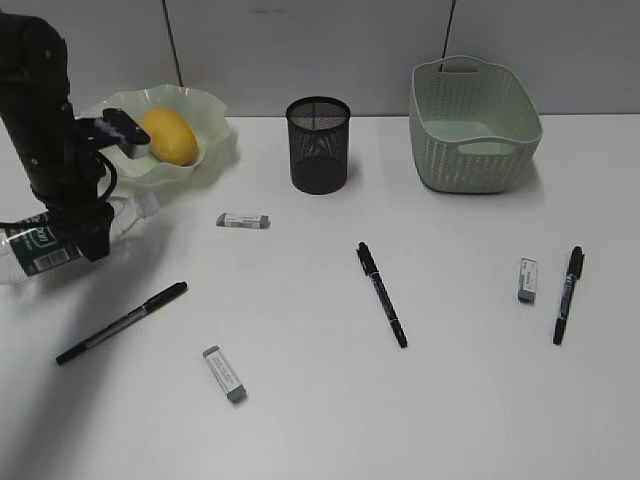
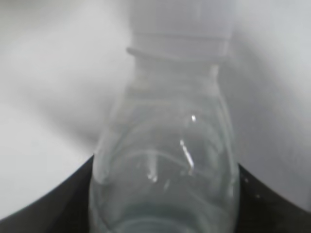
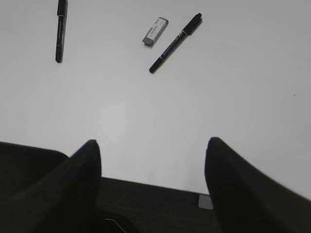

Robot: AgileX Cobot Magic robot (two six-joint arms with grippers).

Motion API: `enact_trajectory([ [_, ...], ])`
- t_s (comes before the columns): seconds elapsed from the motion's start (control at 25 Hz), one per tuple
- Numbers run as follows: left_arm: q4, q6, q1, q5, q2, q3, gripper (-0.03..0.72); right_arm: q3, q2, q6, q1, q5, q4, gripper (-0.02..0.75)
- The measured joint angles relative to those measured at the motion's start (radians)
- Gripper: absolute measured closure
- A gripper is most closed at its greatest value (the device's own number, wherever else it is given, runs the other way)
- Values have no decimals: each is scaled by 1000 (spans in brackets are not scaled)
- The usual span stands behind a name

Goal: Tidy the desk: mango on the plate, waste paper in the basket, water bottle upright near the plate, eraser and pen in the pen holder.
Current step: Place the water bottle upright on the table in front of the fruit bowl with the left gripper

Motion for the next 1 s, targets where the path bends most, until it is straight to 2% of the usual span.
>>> enact_trajectory([
  [0.32, -133, -115, 5, 67, -225, 0, 183, 0, 0, 0, 0, -1, 0, 208],
  [0.52, -281, -151, 56, 62, -379, 73, 183, 0, 0, 0, 0, -1, 0, 208],
  [0.64, -330, -157, 91, -42, -507, 224, 183, 0, 0, 0, 0, -1, 0, 208],
  [0.76, -375, -158, 103, -227, -658, 410, 183, 0, 0, 0, 0, -1, 0, 208],
  [1.0, -619, -160, 100, -778, -900, 770, 183, 1, 0, 0, 0, -1, 0, 208],
])
